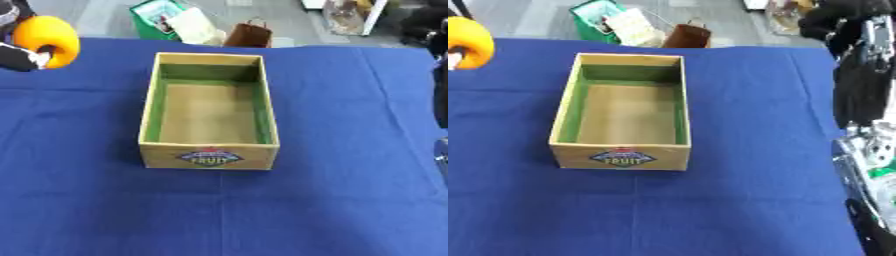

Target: Pick up objects on the table and place them in the box.

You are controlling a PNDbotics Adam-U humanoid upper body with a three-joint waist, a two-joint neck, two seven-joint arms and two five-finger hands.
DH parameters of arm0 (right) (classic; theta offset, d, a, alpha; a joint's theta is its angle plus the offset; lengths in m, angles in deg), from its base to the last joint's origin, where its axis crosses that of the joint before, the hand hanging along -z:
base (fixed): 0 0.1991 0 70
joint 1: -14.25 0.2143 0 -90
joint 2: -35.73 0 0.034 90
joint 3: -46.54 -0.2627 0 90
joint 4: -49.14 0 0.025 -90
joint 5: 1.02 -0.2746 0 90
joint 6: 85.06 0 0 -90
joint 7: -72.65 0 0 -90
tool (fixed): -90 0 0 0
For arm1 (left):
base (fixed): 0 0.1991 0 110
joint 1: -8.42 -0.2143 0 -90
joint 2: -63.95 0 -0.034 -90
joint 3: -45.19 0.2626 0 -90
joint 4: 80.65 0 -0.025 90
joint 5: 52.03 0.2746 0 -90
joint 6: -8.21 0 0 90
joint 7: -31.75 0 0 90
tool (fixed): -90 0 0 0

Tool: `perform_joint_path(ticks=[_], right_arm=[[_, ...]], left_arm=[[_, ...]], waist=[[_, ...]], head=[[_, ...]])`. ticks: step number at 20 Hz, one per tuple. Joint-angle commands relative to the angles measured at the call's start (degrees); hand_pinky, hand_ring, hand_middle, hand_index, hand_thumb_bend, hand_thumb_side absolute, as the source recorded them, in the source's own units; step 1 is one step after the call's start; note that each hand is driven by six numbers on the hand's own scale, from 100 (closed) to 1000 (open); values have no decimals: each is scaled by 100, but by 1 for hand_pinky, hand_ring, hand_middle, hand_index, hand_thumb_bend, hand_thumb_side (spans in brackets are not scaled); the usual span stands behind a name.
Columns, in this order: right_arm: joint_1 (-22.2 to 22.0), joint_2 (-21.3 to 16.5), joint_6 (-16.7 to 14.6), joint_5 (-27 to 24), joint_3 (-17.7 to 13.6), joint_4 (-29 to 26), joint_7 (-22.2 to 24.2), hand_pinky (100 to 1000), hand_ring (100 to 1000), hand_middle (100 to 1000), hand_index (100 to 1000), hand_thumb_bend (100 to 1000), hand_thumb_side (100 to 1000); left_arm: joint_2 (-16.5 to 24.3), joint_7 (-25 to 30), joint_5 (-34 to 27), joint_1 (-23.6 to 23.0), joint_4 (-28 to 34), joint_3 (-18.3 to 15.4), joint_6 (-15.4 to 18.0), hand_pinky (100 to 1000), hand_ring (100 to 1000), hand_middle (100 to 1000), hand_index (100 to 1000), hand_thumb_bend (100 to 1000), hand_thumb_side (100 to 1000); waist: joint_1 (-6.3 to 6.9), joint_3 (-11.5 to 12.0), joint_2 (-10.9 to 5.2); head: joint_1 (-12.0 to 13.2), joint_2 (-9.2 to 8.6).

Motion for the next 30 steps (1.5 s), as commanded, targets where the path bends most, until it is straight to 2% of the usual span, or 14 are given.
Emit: perform_joint_path(ticks=[1,8,13,14,15,20,22,23,24,30], right_arm=[[90,-52,-8,-45,1,-81,48,708,668,601,733,100,1000],[158,-17,-20,-94,29,-81,78,708,668,602,733,100,1000],[191,-23,-34,-106,32,-81,90,706,668,601,733,100,1000],[200,-8,-41,-112,20,-81,78,706,668,602,733,100,1000],[217,32,-48,-126,0,-81,51,706,668,602,733,100,1000],[315,174,-66,-181,-30,-81,0,705,668,602,733,100,1000],[344,205,-69,-198,-37,-81,-11,705,668,602,733,100,1000],[351,210,-70,-203,-33,-81,-7,705,668,602,733,100,1000],[354,218,-68,-204,-30,-81,-2,705,668,602,733,100,1000],[324,253,-57,-196,-54,-81,-23,706,669,602,733,100,1000]], left_arm=[[-314,-215,97,282,210,-34,-47,426,497,521,626,100,323],[-1153,-511,263,663,403,29,-51,426,494,516,619,100,321],[-1688,-708,477,764,114,216,245,434,490,514,616,100,322],[-1801,-747,567,756,54,235,288,436,490,514,616,100,290],[-1912,-804,706,737,8,252,316,437,490,514,616,100,323],[-2404,-1056,1506,558,-299,290,355,437,491,516,616,100,317],[-2533,-1051,1658,463,-422,311,347,436,492,517,618,100,317],[-2579,-1038,1725,427,-480,328,341,438,494,517,620,100,271],[-2609,-1031,1789,399,-529,342,338,439,495,519,621,100,315],[-2649,-942,1921,259,-743,333,379,447,503,520,628,100,311]], waist=[[8,-29,-128],[3,-127,-125],[-7,-185,-129],[-9,-193,-130],[-14,-206,-132],[-30,-258,-134],[-29,-270,-128],[-28,-276,-125],[-26,-280,-122],[-17,-285,-107]], head=[[-42,33],[71,-55],[151,-81],[164,-83],[185,-83],[240,-99],[246,-113],[247,-113],[248,-109],[224,-99]])
